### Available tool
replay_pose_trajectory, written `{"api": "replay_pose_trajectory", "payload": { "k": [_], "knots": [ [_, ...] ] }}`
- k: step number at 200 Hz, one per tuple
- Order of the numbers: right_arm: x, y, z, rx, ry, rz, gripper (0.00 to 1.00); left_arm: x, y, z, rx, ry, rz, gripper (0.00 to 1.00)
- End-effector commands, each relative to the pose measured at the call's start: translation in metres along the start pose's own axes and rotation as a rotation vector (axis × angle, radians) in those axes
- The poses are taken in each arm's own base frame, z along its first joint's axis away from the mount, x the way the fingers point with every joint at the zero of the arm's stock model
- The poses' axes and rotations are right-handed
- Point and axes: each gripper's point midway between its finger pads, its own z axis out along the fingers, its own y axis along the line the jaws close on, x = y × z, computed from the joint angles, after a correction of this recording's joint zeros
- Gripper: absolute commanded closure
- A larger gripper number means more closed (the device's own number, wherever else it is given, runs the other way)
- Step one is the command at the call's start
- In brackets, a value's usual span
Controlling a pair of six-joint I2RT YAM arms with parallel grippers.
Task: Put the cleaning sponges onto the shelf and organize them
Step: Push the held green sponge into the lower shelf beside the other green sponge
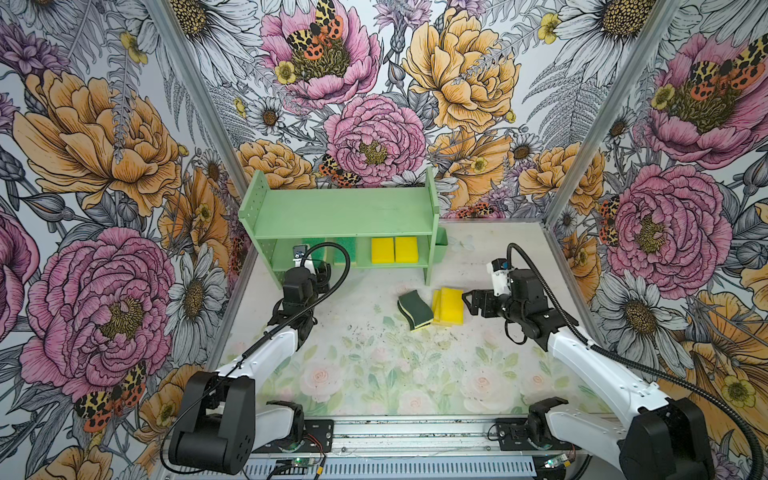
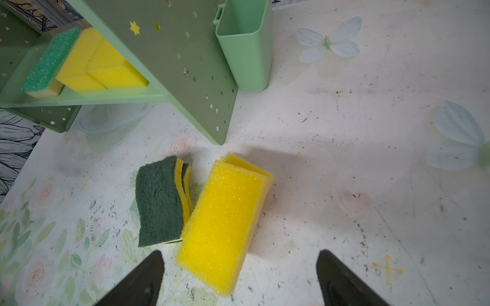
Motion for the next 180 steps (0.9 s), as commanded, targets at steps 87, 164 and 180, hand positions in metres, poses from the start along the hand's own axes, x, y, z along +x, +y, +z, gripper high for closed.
{"api": "replay_pose_trajectory", "payload": {
  "k": [87,164,180],
  "knots": [
    [-0.012,-0.001,0.003,-0.005,-0.004,-0.014,0.08,-0.011,-0.008,0.032,0.038,-0.008,0.011,0.47],
    [-0.015,-0.003,0.012,-0.003,0.018,-0.018,0.08,-0.012,0.001,0.037,-0.008,-0.008,0.025,0.47],
    [-0.015,-0.003,0.014,-0.005,0.026,-0.017,0.08,-0.012,0.004,0.037,-0.016,-0.008,0.028,0.47]
  ]
}}
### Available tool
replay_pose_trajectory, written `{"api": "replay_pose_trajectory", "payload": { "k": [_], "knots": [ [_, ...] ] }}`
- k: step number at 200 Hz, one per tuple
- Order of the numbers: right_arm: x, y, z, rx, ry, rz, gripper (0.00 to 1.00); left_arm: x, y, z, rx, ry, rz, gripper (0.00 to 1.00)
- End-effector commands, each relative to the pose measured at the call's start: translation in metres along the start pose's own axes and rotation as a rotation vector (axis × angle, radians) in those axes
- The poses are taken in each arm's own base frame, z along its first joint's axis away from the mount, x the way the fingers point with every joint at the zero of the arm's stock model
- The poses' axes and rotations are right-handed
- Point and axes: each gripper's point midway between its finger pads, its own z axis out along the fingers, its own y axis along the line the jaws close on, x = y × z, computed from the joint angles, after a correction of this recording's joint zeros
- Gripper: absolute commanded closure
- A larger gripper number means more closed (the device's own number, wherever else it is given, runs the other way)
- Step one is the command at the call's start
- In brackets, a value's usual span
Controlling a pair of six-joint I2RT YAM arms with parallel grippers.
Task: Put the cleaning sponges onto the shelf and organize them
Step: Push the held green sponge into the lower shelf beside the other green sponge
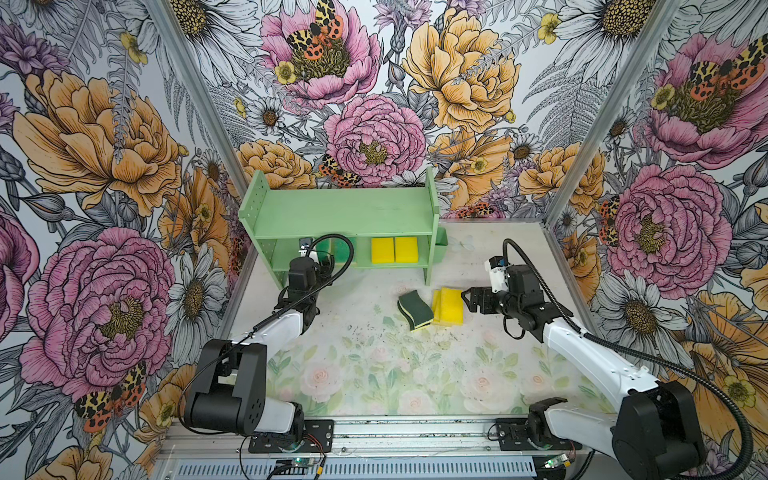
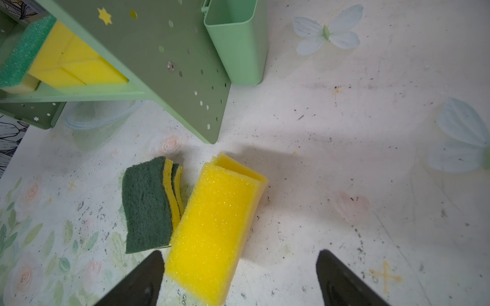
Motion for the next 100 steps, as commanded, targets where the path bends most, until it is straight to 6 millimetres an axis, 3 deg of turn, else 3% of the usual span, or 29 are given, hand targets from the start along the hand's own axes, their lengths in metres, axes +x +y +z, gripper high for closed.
{"api": "replay_pose_trajectory", "payload": {
  "k": [1,100],
  "knots": [
    [-0.014,0.005,-0.001,-0.020,-0.020,-0.018,0.08,-0.019,0.007,0.002,-0.026,-0.054,0.007,0.47],
    [-0.013,0.002,0.000,-0.018,-0.017,-0.017,0.08,-0.019,0.019,0.007,-0.108,-0.023,0.083,0.48]
  ]
}}
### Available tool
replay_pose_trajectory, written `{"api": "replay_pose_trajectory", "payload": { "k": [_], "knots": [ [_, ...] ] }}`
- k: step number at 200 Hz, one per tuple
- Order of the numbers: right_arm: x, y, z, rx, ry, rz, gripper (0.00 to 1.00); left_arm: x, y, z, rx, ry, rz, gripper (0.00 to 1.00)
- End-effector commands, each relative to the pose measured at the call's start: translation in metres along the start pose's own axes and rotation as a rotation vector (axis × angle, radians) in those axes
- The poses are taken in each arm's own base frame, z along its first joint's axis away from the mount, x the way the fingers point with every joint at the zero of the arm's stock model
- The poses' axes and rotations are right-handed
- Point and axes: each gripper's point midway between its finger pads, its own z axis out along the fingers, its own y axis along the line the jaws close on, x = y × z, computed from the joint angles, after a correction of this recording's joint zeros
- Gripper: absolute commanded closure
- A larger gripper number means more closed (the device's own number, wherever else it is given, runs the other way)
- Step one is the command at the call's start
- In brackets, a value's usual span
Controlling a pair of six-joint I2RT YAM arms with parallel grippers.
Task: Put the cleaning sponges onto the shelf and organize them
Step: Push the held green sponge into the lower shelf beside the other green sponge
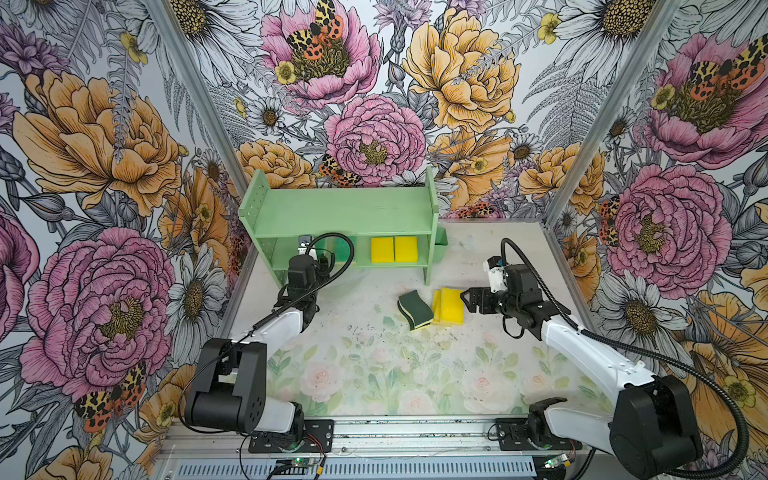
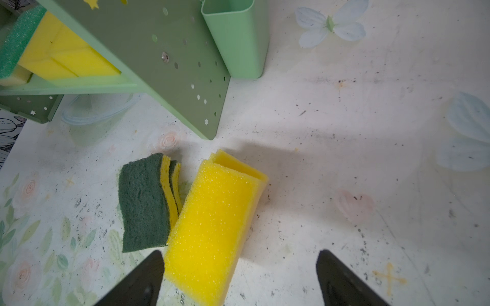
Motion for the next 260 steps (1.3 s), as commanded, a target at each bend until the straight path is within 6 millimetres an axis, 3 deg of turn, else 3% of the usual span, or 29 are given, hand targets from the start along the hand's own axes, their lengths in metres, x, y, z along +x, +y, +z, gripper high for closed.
{"api": "replay_pose_trajectory", "payload": {
  "k": [1,96,193,260],
  "knots": [
    [-0.015,0.004,-0.004,-0.012,-0.030,-0.017,0.08,-0.009,0.010,0.005,-0.047,-0.007,0.026,0.48],
    [-0.015,0.003,-0.003,-0.010,-0.028,-0.021,0.08,0.010,0.011,-0.001,-0.044,0.011,0.012,0.46],
    [-0.016,0.001,-0.004,-0.007,-0.033,-0.017,0.08,0.012,0.012,-0.001,-0.041,0.030,0.010,0.45],
    [-0.017,0.002,-0.007,-0.010,-0.043,-0.019,0.08,0.013,0.014,-0.012,-0.039,0.048,-0.022,0.44]
  ]
}}
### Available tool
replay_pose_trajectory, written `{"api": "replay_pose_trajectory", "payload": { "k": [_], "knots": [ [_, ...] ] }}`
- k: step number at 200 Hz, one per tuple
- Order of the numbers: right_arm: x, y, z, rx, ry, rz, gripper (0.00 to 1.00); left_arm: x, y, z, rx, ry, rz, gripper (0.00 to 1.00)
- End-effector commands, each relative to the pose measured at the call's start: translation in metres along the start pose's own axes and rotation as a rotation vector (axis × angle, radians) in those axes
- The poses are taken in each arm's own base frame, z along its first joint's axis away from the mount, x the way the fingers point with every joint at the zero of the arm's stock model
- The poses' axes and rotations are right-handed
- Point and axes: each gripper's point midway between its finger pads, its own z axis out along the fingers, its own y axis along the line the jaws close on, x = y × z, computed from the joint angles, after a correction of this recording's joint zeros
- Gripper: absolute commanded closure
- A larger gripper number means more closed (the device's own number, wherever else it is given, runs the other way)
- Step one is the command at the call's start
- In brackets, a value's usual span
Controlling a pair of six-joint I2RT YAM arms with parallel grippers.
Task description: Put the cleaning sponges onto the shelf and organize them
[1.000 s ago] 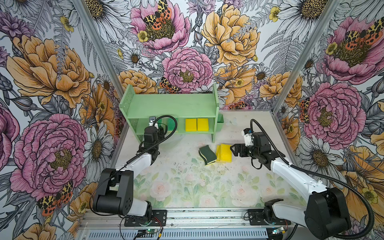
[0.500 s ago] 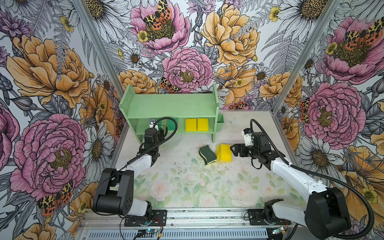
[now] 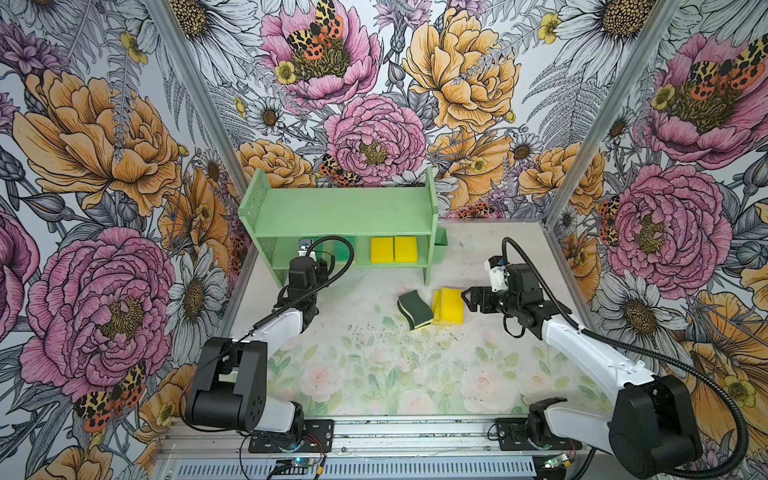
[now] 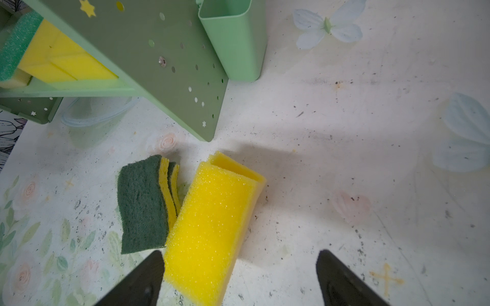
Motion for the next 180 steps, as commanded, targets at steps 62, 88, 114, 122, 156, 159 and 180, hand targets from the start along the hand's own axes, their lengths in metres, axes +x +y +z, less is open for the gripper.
{"api": "replay_pose_trajectory", "payload": {
  "k": [62,88,114,122,156,159,180],
  "knots": [
    [-0.016,0.004,-0.009,-0.014,-0.047,-0.019,0.08,-0.007,0.004,-0.017,0.018,-0.013,-0.083,0.44],
    [-0.016,0.004,-0.011,-0.013,-0.052,-0.020,0.08,-0.007,-0.002,-0.023,0.062,-0.024,-0.135,0.44],
    [-0.016,0.004,-0.012,-0.015,-0.057,-0.023,0.08,-0.005,-0.004,-0.030,0.084,-0.038,-0.187,0.44],
    [-0.016,0.005,-0.012,-0.016,-0.056,-0.023,0.08,-0.005,-0.005,-0.032,0.093,-0.042,-0.201,0.44],
    [-0.016,0.004,-0.012,-0.017,-0.053,-0.021,0.08,-0.005,-0.008,-0.039,0.126,-0.058,-0.260,0.43],
    [-0.015,0.004,-0.011,-0.018,-0.051,-0.022,0.08,-0.006,-0.008,-0.040,0.127,-0.065,-0.266,0.43],
    [-0.016,0.005,-0.012,-0.021,-0.053,-0.024,0.08,-0.006,-0.005,-0.044,0.129,-0.092,-0.293,0.42]
  ]
}}
